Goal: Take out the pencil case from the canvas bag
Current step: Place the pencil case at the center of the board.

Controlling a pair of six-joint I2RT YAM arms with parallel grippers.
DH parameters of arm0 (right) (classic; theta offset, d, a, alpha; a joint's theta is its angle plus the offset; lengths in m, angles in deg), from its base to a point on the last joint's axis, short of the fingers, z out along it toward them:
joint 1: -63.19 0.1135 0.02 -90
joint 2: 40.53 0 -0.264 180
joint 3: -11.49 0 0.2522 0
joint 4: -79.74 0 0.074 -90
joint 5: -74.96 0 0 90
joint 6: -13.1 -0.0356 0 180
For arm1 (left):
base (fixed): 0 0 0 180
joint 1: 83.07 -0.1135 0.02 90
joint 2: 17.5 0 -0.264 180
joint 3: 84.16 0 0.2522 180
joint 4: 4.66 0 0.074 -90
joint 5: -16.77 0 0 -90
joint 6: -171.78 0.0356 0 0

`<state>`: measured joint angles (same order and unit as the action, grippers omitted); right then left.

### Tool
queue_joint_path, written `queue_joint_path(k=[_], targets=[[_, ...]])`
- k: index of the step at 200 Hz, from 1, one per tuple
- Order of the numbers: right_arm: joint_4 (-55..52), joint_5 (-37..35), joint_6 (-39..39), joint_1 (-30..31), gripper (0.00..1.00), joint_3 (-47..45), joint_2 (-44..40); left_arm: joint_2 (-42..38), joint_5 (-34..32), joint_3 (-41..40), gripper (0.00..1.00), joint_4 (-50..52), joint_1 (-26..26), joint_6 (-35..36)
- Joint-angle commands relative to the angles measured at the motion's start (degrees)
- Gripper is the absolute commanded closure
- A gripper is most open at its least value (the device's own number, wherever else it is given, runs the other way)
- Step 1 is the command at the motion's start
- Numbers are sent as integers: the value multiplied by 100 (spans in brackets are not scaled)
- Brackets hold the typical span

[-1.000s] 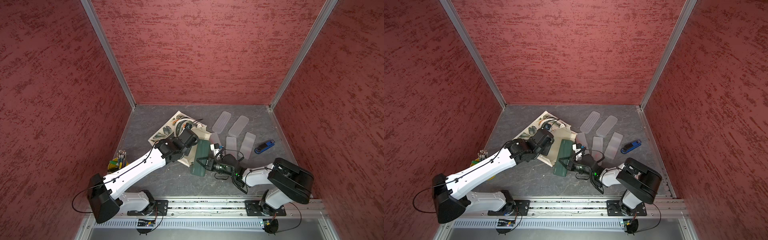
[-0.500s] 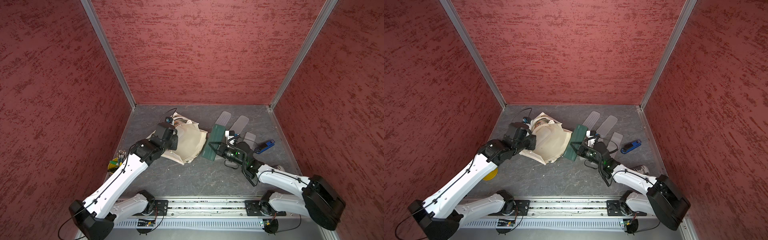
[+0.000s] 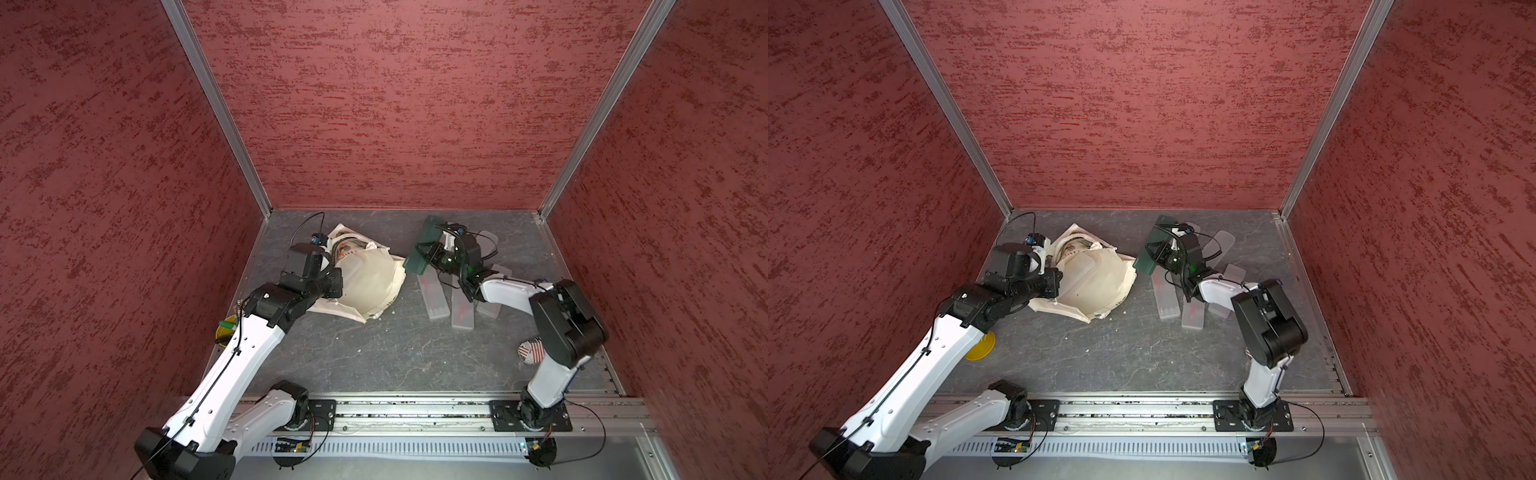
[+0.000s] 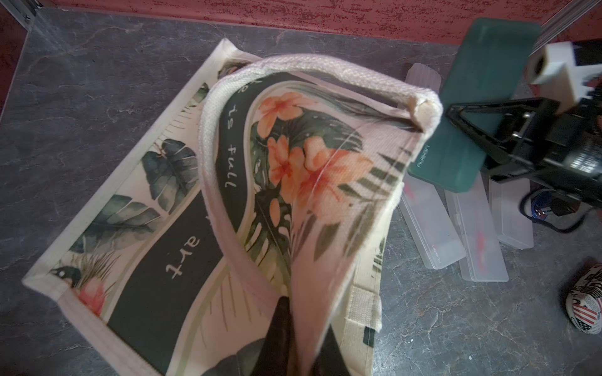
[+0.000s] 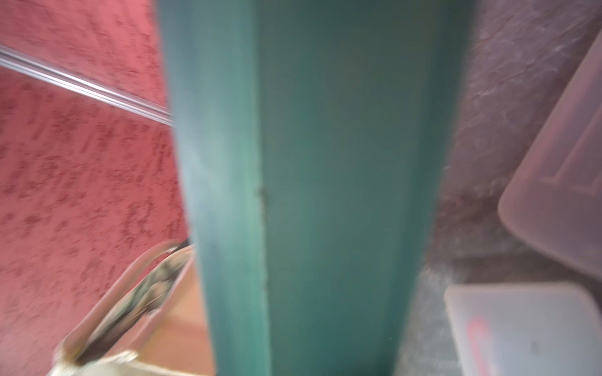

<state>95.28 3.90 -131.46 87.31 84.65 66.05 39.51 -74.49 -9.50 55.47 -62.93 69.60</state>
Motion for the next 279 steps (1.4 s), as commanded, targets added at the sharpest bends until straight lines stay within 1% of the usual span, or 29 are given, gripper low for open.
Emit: queue_joint_path(k=[1,24,53,102,134,152,163,186,196,211,237,264,279], targets=[[339,150,17,-171,83,710,678,-93,231,61,100,-159,-155,3],[305,148,-37,-316,83,1408,1388,-137,374,30,100,-196,-312,6],[430,204,-219,-486,83,1939,1973,-129,379,-57,100,-207,-402,47],[463,132,-404,-549,83,2477,2490,-285,638,-233,100,-491,-485,173],[543,130,-688,-549,83,2750,2763,-366,856,-280,100,-669,-498,190],[407,126,-774,-550,82,2978,2905,-405,972,-329,100,-763,-496,190],[119,60,-774,-545,81,3155,2970,-410,1023,-351,100,-795,-494,191],[-413,-12,-735,-548,76,3509,3095,-390,1048,-403,100,-833,-494,190],[-685,-50,-701,-532,73,3667,3130,-380,1087,-430,100,-873,-494,182],[-1196,-186,-610,-529,72,3907,3186,-356,1121,-449,100,-910,-494,182],[-1499,-286,-662,-513,62,4016,3184,-338,1137,-472,100,-954,-494,173],[-1771,-286,-665,-490,50,4141,3205,-330,1151,-509,100,-954,-494,138],[-1967,-392,-661,-479,48,4153,3161,-346,1147,-542,100,-971,-495,116]])
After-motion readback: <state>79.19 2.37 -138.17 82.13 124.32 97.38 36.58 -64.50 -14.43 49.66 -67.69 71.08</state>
